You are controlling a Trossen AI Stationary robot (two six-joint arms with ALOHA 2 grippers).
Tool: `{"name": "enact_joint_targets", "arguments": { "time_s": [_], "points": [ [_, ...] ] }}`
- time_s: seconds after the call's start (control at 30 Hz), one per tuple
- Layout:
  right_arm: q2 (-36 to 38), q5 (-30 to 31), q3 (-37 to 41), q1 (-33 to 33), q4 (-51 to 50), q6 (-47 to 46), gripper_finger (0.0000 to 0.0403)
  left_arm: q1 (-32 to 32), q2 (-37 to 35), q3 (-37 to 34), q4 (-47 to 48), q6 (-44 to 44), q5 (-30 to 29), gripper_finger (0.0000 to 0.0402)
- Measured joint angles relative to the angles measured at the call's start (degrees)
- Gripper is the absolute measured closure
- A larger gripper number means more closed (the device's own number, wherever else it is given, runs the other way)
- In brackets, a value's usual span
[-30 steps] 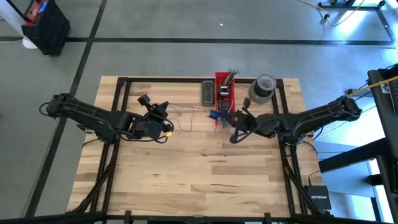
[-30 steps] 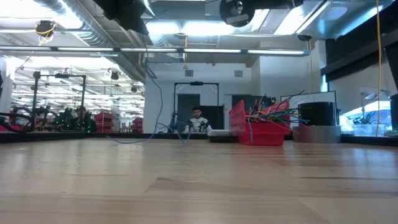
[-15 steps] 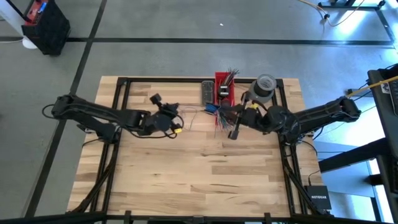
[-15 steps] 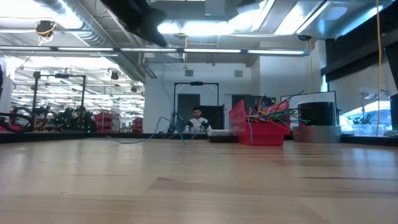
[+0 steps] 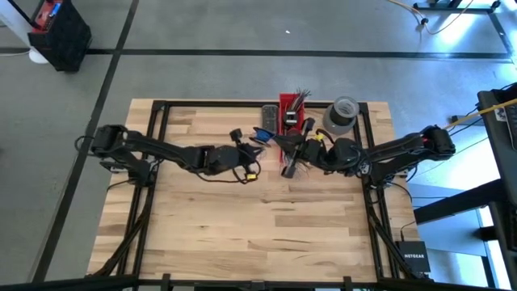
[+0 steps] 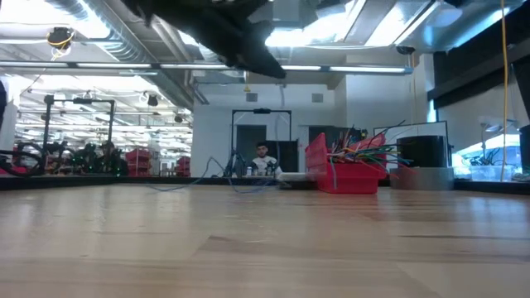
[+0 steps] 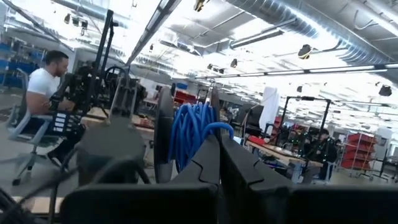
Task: Coil cords
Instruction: Coil the blue wire into the black spool
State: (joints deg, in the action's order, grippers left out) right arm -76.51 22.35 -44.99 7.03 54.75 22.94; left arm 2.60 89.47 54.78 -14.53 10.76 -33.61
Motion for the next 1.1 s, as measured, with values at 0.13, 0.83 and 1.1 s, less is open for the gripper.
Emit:
{"name": "enact_joint_targets", "arguments": {
  "time_s": [0.13,0.83,1.1],
  "points": [
    [-1.85,0.19,0.00,-0.04,2.58,1.31,0.0400,-0.81,2.58,0.00,-4.53,0.24,5.30,0.0398],
    [-5.20,6.37,0.07,-1.09,-5.09,11.92,0.0400,4.01,3.85,5.65,-6.14,-1.32,29.39,0.0396],
    [-5.18,7.20,0.07,-1.09,-17.28,12.01,0.0400,5.57,-0.66,6.73,5.02,-2.41,26.16,0.0399]
  ]
}}
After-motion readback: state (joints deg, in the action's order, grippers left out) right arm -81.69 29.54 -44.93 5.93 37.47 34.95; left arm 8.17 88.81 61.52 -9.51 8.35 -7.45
